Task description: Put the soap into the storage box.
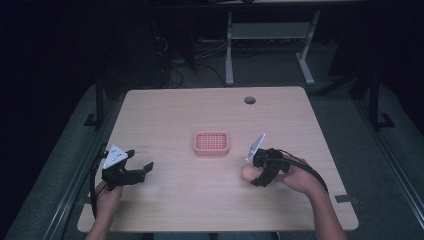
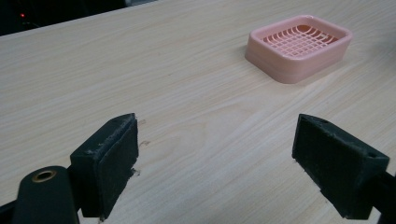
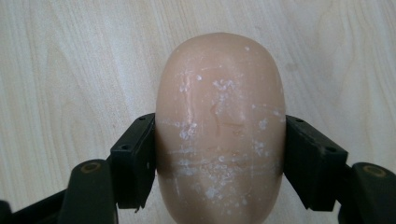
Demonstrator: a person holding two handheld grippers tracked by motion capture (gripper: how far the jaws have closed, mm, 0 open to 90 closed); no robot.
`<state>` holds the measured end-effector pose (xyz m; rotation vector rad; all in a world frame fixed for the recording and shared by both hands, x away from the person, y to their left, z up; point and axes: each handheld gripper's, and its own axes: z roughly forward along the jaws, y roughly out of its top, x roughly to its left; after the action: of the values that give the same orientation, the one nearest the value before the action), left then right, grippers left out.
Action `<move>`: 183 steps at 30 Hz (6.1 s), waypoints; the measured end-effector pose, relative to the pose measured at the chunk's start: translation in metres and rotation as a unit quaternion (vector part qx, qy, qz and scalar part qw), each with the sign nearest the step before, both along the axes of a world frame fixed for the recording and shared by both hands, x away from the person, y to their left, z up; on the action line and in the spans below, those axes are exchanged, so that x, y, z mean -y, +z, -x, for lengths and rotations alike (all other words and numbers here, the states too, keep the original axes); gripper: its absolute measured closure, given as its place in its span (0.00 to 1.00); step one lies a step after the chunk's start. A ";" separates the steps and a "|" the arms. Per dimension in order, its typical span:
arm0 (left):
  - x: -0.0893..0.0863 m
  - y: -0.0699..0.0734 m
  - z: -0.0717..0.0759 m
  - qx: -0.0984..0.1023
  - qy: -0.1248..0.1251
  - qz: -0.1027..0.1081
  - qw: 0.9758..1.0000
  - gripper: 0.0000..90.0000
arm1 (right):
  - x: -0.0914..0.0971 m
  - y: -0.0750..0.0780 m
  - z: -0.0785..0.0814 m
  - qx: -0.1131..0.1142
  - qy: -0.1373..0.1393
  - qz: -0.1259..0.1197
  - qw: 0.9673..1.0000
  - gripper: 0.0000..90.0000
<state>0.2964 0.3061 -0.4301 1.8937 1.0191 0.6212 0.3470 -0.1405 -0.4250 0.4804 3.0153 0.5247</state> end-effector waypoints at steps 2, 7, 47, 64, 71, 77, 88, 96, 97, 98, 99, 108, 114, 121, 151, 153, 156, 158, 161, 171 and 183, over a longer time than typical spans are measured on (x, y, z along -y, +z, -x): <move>0.000 0.000 0.000 -0.001 0.001 0.001 1.000 0.16 | 0.000 0.001 -0.002 -0.001 0.004 -0.007 1.000 0.35; 0.000 0.000 0.000 -0.001 0.001 0.003 1.000 0.16 | -0.002 0.003 -0.006 -0.004 0.004 -0.006 1.000 0.35; -0.001 0.000 -0.001 -0.002 0.004 0.007 1.000 0.16 | -0.030 0.014 -0.041 -0.013 0.025 -0.023 0.999 0.35; -0.001 0.000 -0.001 -0.001 0.004 0.009 1.000 0.16 | -0.044 0.019 -0.055 -0.014 0.037 -0.025 0.999 0.35; -0.001 0.000 -0.001 -0.001 0.004 0.008 1.000 0.16 | -0.050 0.024 -0.061 -0.012 0.040 -0.024 0.999 0.35; -0.001 0.001 -0.001 -0.001 0.005 0.009 1.000 0.16 | -0.057 0.029 -0.067 -0.011 0.046 -0.024 0.999 0.35; -0.001 0.000 -0.001 -0.002 0.004 0.008 1.000 0.16 | -0.063 0.024 -0.076 -0.025 0.048 -0.033 0.998 0.35; -0.001 0.000 -0.001 -0.001 0.005 0.007 1.000 0.16 | -0.068 0.027 -0.083 -0.026 0.049 -0.026 0.998 0.35; -0.001 0.000 -0.001 -0.001 0.005 0.007 1.000 0.16 | -0.068 0.027 -0.083 -0.026 0.049 -0.026 0.998 0.35; -0.001 0.000 -0.001 -0.001 0.005 0.007 1.000 0.16 | -0.070 0.028 -0.084 -0.025 0.053 -0.024 0.998 0.35; -0.001 0.000 -0.001 -0.001 0.005 0.007 1.000 0.16 | -0.070 0.028 -0.084 -0.025 0.053 -0.024 0.998 0.35; -0.002 0.001 -0.001 0.002 0.006 0.008 1.000 0.16 | -0.078 0.031 -0.091 -0.027 0.055 -0.024 0.998 0.35; -0.002 0.001 -0.001 0.001 0.007 0.010 1.000 0.16 | -0.085 0.033 -0.096 -0.028 0.057 -0.029 0.998 0.35; -0.002 0.001 -0.001 0.001 0.007 0.009 1.000 0.16 | -0.090 0.032 -0.101 -0.032 0.058 -0.021 0.998 0.35; -0.002 0.001 0.000 0.001 0.007 0.013 1.000 0.16 | -0.122 0.033 -0.129 -0.039 0.063 -0.017 0.997 0.35; -0.002 0.002 0.000 0.002 0.005 0.015 1.000 0.16 | -0.124 0.034 -0.130 -0.036 0.065 -0.013 0.997 0.35; -0.002 0.002 -0.001 0.001 0.005 0.014 1.000 0.16 | -0.128 0.033 -0.132 -0.036 0.065 -0.023 0.997 0.35; -0.002 0.002 0.000 0.001 0.006 0.014 1.000 0.16 | -0.130 0.030 -0.134 -0.038 0.066 -0.019 0.997 0.35; -0.002 0.002 0.000 0.002 0.006 0.015 1.000 0.16 | -0.132 0.024 -0.137 -0.042 0.062 -0.012 0.997 0.35; -0.002 0.002 -0.001 0.002 0.008 0.018 1.000 0.16 | -0.133 0.014 -0.142 -0.046 0.055 -0.002 0.997 0.35; -0.002 0.001 -0.001 0.001 0.006 0.017 1.000 0.16 | -0.134 0.009 -0.146 -0.045 0.050 0.005 0.998 0.35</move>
<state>0.2974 0.3081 -0.4286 1.8586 1.0354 0.6092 0.4926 -0.0068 -0.4164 0.3648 3.1404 0.5068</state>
